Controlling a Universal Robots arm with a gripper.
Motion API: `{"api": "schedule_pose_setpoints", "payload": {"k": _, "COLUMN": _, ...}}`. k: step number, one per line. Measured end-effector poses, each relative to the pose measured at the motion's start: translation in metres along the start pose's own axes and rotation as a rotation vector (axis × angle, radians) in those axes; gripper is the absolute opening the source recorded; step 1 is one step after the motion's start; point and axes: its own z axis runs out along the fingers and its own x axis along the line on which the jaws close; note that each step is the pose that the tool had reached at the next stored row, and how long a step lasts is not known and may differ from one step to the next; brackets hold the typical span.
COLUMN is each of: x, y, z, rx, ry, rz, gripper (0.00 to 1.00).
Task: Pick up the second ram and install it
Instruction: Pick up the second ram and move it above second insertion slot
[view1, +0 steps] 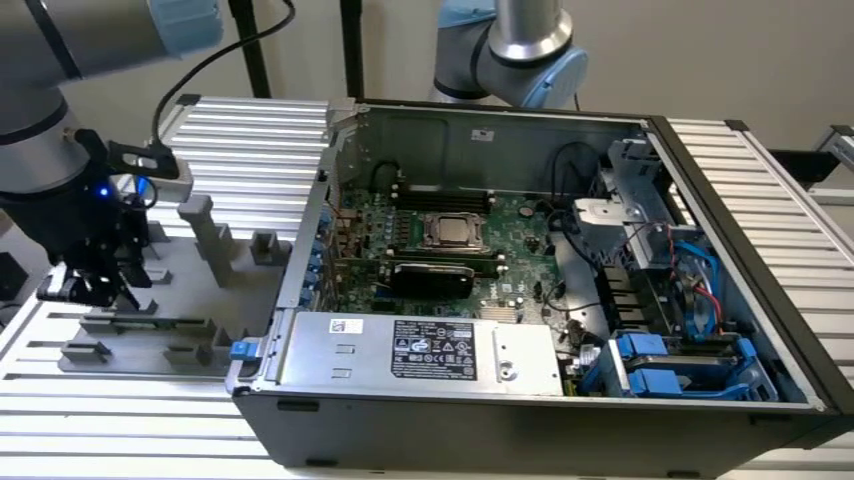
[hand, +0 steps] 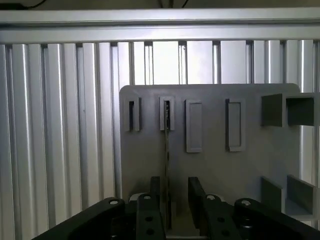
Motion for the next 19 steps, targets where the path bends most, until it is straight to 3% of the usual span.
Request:
{"api": "schedule_pose_setpoints", "payload": {"k": 6, "x": 0.002, "y": -0.0004, "z": 0.0108, "rx": -0.0003, "ry": 0.0, "rz": -0.007, "gripper": 1.0}}
{"api": "schedule_pose_setpoints", "payload": {"k": 10, "x": 0.005, "y": -0.0007, "z": 0.018, "rx": -0.0003, "ry": -0.0043, "rz": -0.007, "gripper": 1.0}}
{"api": "schedule_pose_setpoints", "payload": {"k": 19, "x": 0.01, "y": -0.0013, "z": 0.0308, "rx": -0.001, "ry": -0.0339, "rz": -0.008, "gripper": 1.0}}
